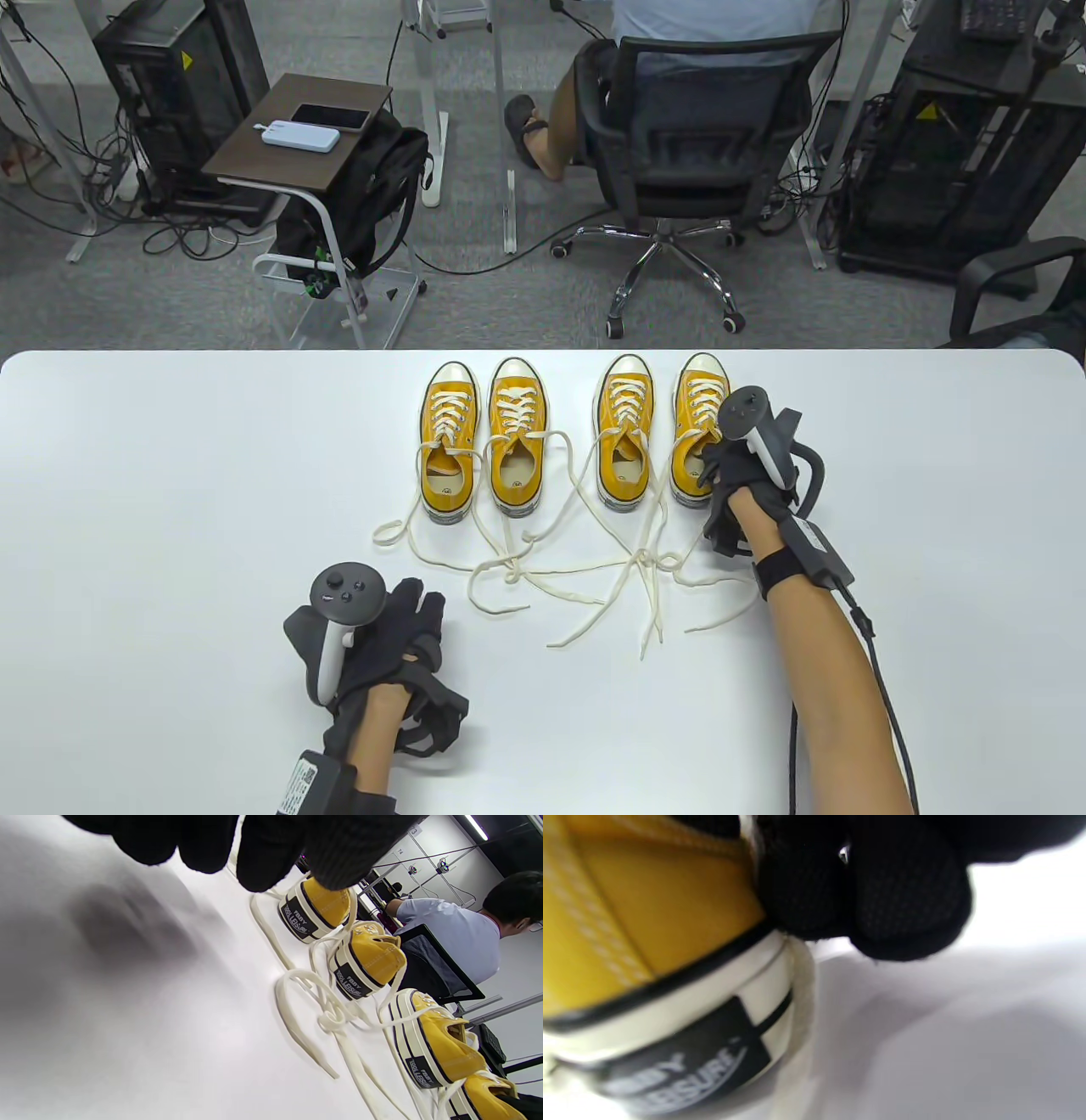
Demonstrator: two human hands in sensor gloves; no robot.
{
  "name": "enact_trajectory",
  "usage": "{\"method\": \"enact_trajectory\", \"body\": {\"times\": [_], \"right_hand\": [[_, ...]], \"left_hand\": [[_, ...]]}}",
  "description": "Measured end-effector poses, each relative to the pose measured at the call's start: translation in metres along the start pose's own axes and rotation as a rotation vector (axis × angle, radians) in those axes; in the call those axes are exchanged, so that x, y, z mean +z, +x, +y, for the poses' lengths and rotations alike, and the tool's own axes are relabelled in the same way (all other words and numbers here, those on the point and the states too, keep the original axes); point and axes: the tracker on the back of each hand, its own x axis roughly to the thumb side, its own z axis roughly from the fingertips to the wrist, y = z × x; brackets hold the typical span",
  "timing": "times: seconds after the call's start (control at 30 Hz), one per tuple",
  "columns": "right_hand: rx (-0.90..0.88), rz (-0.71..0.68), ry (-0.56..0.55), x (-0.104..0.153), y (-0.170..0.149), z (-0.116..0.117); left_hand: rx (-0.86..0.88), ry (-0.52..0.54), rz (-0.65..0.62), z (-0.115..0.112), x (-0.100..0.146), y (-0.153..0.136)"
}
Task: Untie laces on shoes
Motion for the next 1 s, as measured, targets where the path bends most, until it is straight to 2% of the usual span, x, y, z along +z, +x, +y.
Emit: {"method": "enact_trajectory", "body": {"times": [0.2, 0.3, 0.43, 0.57, 0.63, 0.73, 0.83, 0.9, 1.0], "right_hand": [[-0.011, -0.053, -0.111, 0.031, -0.006, -0.035], [0.022, -0.123, -0.184, 0.063, 0.000, -0.054], [0.014, -0.229, -0.254, 0.114, 0.010, -0.065], [-0.028, -0.366, -0.320, 0.177, 0.017, -0.058], [-0.031, -0.449, -0.349, 0.213, 0.019, -0.049], [0.019, -0.532, -0.366, 0.252, 0.021, -0.030], [0.089, -0.579, -0.361, 0.271, 0.023, -0.011], [0.133, -0.581, -0.344, 0.274, 0.022, 0.000], [0.154, -0.579, -0.246, 0.271, 0.021, 0.011]], "left_hand": [[0.018, -0.017, -0.079, -0.005, 0.004, 0.007], [0.027, -0.012, -0.135, -0.007, 0.008, 0.014], [0.012, 0.019, -0.238, -0.008, 0.016, 0.024], [-0.051, 0.106, -0.371, -0.007, 0.024, 0.037], [-0.122, 0.140, -0.426, -0.008, 0.030, 0.044], [-0.222, 0.174, -0.481, -0.010, 0.038, 0.053], [-0.322, 0.150, -0.463, -0.015, 0.044, 0.057], [-0.361, 0.149, -0.481, -0.018, 0.045, 0.058], [-0.391, 0.125, -0.476, -0.022, 0.046, 0.058]]}}
